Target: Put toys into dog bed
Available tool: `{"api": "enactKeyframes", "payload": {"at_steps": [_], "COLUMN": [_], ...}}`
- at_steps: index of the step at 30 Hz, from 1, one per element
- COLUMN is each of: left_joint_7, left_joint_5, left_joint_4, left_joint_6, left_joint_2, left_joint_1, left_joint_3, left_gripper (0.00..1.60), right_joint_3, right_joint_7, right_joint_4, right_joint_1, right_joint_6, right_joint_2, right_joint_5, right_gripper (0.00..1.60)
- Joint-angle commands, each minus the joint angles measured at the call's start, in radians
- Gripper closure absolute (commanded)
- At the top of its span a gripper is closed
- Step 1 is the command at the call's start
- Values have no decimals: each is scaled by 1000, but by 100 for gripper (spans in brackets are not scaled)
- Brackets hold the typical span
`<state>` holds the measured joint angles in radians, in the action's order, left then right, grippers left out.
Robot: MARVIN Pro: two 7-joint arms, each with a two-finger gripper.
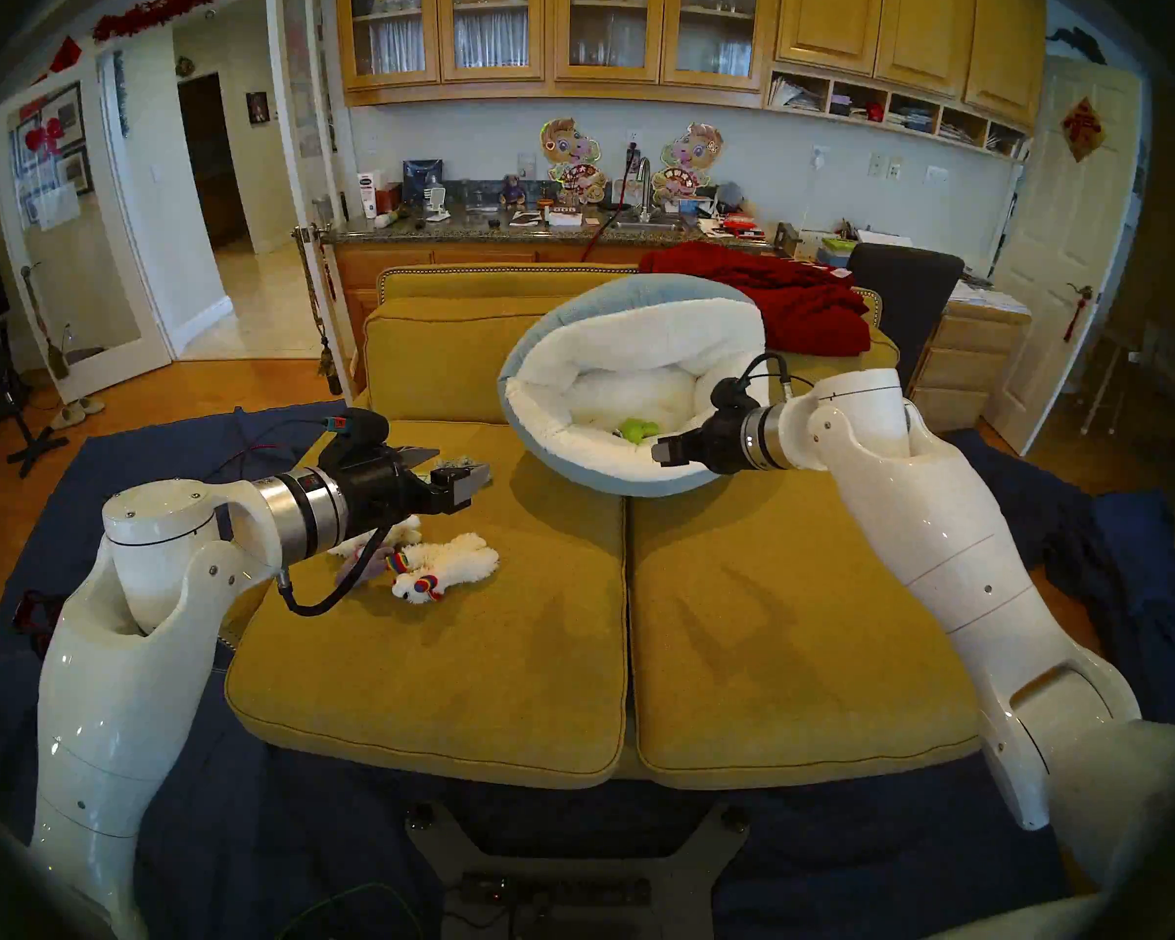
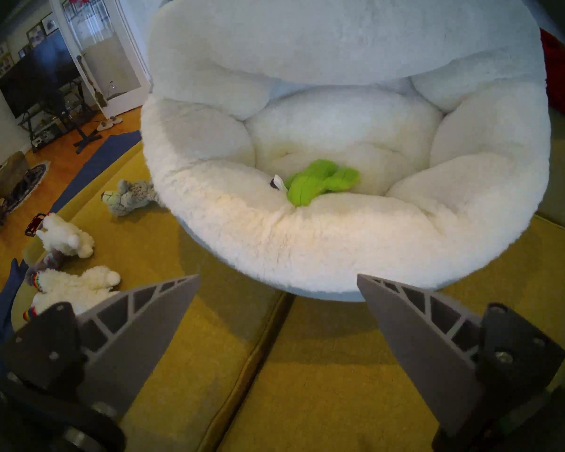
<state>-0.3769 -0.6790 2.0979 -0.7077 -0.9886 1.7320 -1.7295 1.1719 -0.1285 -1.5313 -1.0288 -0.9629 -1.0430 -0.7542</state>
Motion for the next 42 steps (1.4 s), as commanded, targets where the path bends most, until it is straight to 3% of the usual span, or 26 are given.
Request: {"api": "enactKeyframes", "payload": {"at_steps": [1, 19, 32, 42], "left_joint_7": [-1, -2, -4, -4], "left_joint_5": [-2, -1, -1, -2], "left_joint_4": [18, 22, 32, 43], "left_joint_6": [8, 8, 12, 16], "left_joint_2": [2, 2, 2, 0], "left_joint_1": [-20, -24, -35, -47], "left_joint_3": [-8, -10, -14, -17], "left_gripper": [0, 0, 0, 0], "right_joint_3": [41, 110, 157, 325], "right_joint_7": [-46, -174, -266, -252], "right_joint_4": [-100, -317, -486, -596], "right_joint_1": [-34, -191, -359, -493], "right_joint_6": [3, 3, 3, 60], "right_joint_2": [72, 216, 336, 439], "right_joint_5": [-32, -123, -179, -198], "right_gripper": [0, 0, 0, 0]}}
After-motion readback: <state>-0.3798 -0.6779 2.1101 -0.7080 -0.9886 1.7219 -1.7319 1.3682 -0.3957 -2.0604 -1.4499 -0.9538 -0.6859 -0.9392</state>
